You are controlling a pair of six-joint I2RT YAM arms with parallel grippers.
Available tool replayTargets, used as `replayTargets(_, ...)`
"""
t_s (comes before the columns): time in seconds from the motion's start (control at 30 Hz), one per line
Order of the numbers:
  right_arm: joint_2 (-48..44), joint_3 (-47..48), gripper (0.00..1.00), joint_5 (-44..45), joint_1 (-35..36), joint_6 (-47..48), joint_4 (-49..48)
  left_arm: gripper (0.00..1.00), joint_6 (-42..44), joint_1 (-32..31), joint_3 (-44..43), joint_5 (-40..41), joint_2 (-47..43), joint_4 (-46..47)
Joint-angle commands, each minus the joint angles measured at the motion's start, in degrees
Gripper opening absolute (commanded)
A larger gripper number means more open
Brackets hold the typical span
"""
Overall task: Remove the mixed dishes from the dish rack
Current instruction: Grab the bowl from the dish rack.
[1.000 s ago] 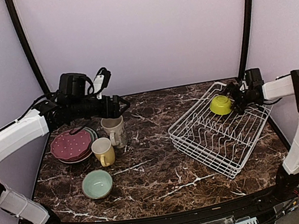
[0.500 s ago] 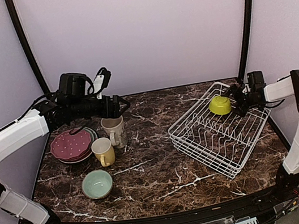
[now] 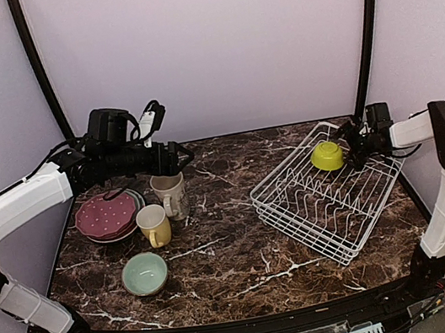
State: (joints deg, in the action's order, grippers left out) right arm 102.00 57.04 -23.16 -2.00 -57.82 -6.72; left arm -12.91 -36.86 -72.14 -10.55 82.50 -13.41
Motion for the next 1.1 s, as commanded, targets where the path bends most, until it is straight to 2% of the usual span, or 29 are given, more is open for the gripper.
replayTargets(0.0,1.36,1.77,0.99,3.14,1.21,-3.30,9.75,0.80,-0.45,0.34,0.26,-0.79,-0.39,-0.38)
replayTargets(0.27,-0.33,3.93,0.99,7.92,4.08,-4.32,17.82,0.80,-0.45,0.38,0.24,-0.56,-0.81,-0.39)
replayTargets(0.57,-1.10,2.89,0.99,9.83,4.19,-4.37,18.15,0.80,-0.63,0.39,0.33,-0.84,-1.07,-0.30)
replayTargets(0.73,-2.62,0.50,0.99,11.64,4.10,-4.75,15.19,0.80,-0.63,0.43,0.33,-0.79,-0.95,-0.30)
replayTargets(0.93,0.36,1.56,0.99,9.74,4.26,-4.51,11.34,0.80,-0.95,0.60,0.42,-1.36,-0.77,-0.04)
replayTargets(1.07,0.47,1.15,0.97,11.43,5.37,-5.40,9.65,0.80,-1.13,0.77,0.47,-1.52,-0.68,0.08)
